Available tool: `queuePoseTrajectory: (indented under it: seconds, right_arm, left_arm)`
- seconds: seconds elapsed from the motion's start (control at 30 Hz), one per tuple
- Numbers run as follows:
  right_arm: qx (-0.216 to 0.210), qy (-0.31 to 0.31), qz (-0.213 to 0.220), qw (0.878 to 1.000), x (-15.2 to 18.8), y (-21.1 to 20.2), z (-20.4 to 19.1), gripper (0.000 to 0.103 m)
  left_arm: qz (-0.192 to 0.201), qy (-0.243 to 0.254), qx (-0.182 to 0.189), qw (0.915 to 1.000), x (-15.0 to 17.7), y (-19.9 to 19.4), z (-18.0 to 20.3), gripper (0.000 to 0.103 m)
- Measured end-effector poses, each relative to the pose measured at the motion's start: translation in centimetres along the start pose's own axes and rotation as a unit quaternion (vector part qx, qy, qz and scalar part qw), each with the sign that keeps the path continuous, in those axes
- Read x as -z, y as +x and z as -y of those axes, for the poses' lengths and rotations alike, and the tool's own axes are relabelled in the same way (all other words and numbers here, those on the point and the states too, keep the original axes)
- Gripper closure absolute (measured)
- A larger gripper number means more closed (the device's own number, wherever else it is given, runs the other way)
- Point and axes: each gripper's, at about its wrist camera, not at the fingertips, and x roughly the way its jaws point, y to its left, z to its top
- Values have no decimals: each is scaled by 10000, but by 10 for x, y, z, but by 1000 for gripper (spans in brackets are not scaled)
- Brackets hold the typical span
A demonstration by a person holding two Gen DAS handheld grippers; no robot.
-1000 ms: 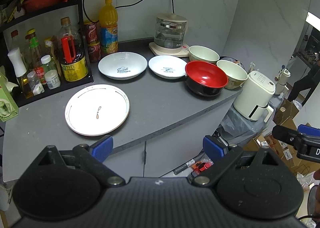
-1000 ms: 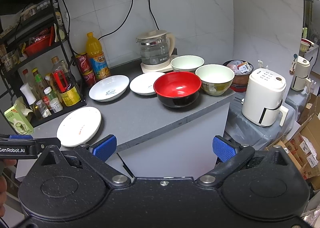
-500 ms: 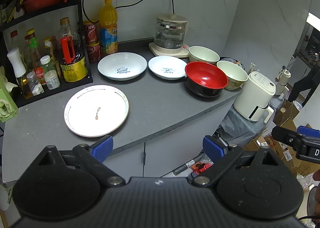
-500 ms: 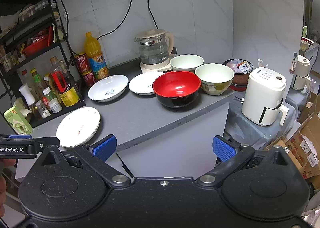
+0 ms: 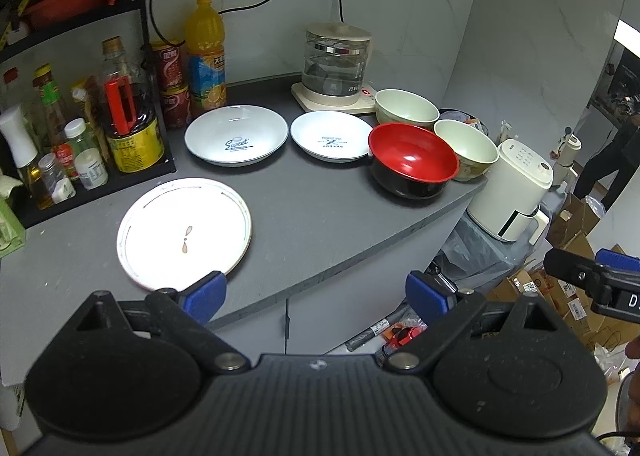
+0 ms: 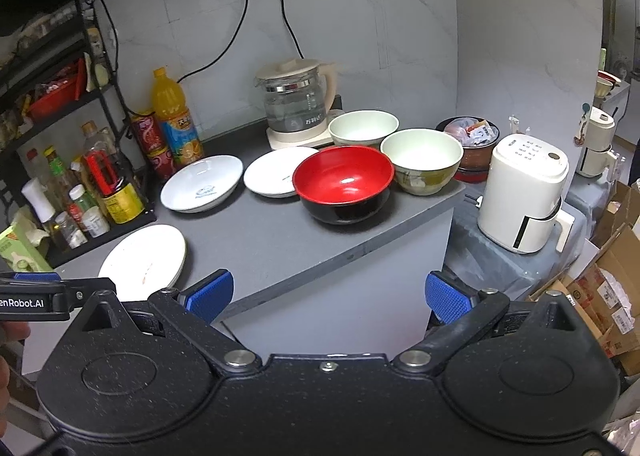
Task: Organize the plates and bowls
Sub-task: 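Move both tools toward the pale green bowl beside the red-black bowl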
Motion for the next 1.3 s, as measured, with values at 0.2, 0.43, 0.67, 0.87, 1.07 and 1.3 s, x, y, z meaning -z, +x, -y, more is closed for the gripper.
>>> queuePoseTrajectory:
  seconds: [0.2,0.43,0.67,0.87,1.07,1.3]
  right_arm:
    - [71,51,-75,9999,-17,19,-1,0]
    - [140,159,-106,9997,-36,41,-4,0]
    - [470,468,-119,9977,-51,63,-7,0]
    - [874,662,-93,9939,-63,78,-8,0]
    - [1078,978,-181,9892,-71,90,-4,0]
    - [1182,1043,-318,9870,-78,105,0,0]
  left_arm:
    - [-53,23,104,9999,-22,24,-3,8]
    - [-90,126,210,9997,-53,50,-4,8]
    - [-173,276,399,9987,-83,81,-8,8]
    - [-262,405,664,9966,-107,108,-10,8]
    - [-383,753,877,9926,-123,130,-5,8]
    - [-526,914,1047,9889,-136,149,7,8]
